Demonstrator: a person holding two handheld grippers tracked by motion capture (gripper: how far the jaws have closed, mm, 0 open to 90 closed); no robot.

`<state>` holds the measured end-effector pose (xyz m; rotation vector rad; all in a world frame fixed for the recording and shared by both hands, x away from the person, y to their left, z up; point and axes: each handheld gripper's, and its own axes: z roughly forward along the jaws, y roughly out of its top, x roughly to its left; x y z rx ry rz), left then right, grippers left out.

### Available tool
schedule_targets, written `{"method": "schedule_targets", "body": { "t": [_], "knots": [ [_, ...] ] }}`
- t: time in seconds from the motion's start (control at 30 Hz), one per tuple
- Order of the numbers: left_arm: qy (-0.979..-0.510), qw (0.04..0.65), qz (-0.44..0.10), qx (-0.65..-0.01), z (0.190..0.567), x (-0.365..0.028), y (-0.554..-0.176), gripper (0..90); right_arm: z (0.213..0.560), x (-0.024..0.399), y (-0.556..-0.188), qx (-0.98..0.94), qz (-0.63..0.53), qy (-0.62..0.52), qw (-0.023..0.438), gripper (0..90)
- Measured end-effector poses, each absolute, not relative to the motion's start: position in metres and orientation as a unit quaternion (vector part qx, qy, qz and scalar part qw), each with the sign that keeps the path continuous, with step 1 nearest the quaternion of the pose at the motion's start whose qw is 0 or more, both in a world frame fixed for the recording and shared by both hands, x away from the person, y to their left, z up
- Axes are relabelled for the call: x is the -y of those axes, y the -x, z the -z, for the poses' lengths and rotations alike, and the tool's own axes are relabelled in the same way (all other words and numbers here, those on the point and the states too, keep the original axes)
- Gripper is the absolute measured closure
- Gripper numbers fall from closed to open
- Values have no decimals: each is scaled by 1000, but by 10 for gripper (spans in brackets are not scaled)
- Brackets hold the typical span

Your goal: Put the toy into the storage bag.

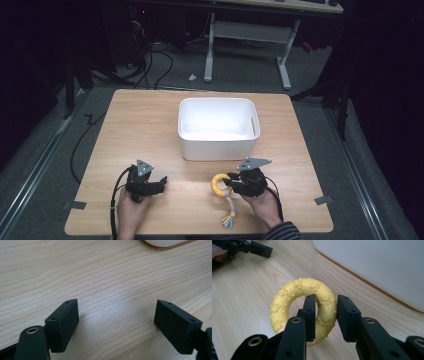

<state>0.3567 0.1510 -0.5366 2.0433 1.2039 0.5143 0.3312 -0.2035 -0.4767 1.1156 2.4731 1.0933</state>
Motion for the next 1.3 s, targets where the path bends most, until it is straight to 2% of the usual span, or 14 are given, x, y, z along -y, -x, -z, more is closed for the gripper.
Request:
{"method": "schedule_targets", "body": {
  "t": [0.63, 1.3],
  "knots": [
    [-789, 350, -199, -465, 537, -151, -357, 203, 443, 233, -322, -828, -374, -385, 162, 711],
    [-789, 350, -199, -465, 537, -151, -357, 203, 391, 265, -322, -807, -409, -384, 187, 712]
  ]
}}
